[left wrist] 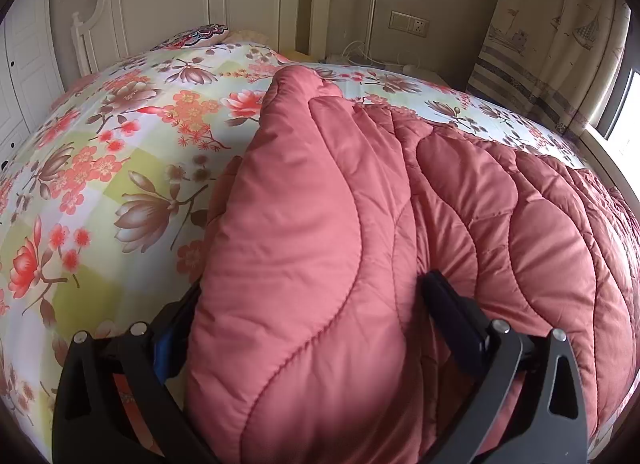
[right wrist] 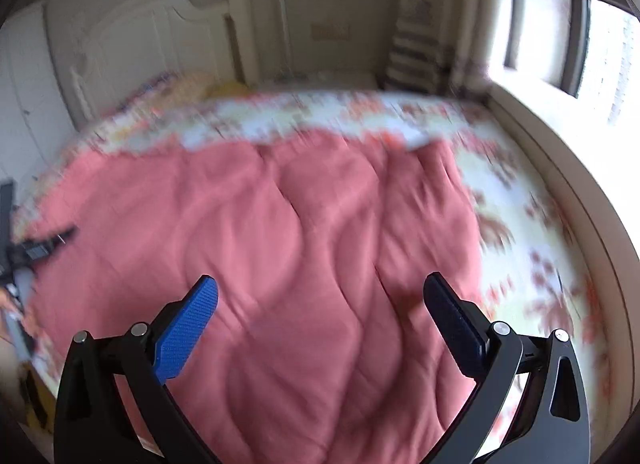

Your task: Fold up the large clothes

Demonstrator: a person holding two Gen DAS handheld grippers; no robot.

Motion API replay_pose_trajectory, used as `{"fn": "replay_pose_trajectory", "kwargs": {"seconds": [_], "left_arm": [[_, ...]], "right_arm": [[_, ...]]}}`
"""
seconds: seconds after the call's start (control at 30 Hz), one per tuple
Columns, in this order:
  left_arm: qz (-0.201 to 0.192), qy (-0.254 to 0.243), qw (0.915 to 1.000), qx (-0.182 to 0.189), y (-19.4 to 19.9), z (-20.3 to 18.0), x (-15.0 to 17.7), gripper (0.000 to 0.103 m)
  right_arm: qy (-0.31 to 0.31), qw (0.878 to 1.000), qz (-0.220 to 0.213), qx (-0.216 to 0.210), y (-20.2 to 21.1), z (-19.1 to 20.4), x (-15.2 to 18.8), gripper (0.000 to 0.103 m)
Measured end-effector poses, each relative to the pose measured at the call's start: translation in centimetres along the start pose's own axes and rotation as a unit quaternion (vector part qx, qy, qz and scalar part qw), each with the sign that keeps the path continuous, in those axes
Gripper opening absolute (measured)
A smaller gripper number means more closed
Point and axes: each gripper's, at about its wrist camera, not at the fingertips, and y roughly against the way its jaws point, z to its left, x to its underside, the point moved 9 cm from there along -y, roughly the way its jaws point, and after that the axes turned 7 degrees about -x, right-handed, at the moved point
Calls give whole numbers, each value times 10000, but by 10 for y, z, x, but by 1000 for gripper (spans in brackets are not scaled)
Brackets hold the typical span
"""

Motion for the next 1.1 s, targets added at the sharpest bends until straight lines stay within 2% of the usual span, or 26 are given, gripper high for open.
{"fn": "replay_pose_trajectory", "kwargs": {"seconds": [0.17,0.2,0.27,0.3,0.47,0.6,0.67,0.8,0.9,1.03,1.1], "left_arm": [[-1,2,10000,7,0,-2,-2,101],[-2,6,10000,11,0,-2,-2,101],[0,3,10000,7,0,-1,-2,101],[-3,14,10000,5,1,-2,-2,101],[-22,21,10000,-16,2,-2,-2,101],[88,56,9997,-210,12,-1,-8,101],[-151,19,9995,-281,31,-6,-21,101],[-984,-565,9934,168,70,-59,-66,101],[-1090,-1246,9861,151,64,-113,-83,101],[-749,-1909,9787,97,19,-170,-81,101],[-316,-2100,9772,49,-25,-186,-65,101]], "right_arm": [[314,9987,-77,392,-29,3,-49,98],[243,9986,56,465,-41,-2,-52,98],[54,9961,623,623,-80,-17,-41,99],[-5,9964,723,448,-97,-18,-34,99],[-28,9970,641,426,-100,-18,-37,99],[-42,9972,619,405,-101,-18,-37,99],[-37,9973,617,408,-100,-20,-36,99],[-56,9975,596,371,-95,-21,-33,99],[-67,9976,591,361,-95,-20,-33,99],[-75,9977,578,354,-95,-20,-33,99],[-89,9978,568,340,-95,-21,-33,99]]}}
